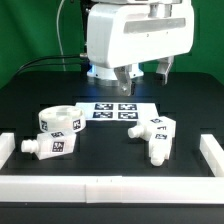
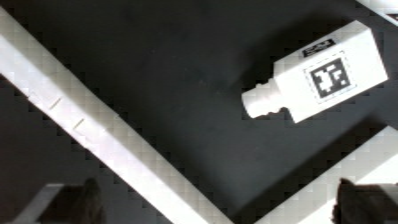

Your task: Assemble stool

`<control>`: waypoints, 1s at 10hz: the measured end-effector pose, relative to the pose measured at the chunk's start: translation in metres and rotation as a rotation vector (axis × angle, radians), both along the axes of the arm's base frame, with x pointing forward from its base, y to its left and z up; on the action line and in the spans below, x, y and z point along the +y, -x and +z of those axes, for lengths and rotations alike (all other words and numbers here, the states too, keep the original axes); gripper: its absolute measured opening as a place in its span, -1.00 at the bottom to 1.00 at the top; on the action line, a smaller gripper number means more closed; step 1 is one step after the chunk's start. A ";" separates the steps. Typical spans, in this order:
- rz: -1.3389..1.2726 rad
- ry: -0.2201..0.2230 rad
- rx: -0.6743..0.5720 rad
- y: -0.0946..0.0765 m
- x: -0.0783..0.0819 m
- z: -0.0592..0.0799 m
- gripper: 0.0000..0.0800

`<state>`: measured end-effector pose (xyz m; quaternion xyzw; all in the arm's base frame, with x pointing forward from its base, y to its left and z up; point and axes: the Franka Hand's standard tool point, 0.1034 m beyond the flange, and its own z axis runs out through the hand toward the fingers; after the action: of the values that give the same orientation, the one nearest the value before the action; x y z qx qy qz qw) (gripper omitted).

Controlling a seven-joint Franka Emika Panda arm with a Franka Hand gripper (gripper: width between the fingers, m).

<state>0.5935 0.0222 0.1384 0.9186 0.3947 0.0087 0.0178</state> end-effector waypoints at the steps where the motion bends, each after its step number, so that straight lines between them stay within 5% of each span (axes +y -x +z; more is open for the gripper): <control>1: -0.001 0.000 0.000 0.000 0.000 0.000 0.62; 4: -0.003 -0.001 0.000 0.000 0.000 -0.001 0.62; 7: -0.380 -0.055 -0.123 -0.012 0.014 -0.004 0.62; 10: -0.427 -0.066 -0.113 -0.009 0.011 -0.008 0.62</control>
Offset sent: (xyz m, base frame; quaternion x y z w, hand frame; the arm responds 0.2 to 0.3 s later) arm 0.0000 0.0000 0.0000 0.0000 0.0000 0.0000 1.0000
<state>0.6026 0.0330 0.1308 0.9794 0.1892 0.0689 0.0114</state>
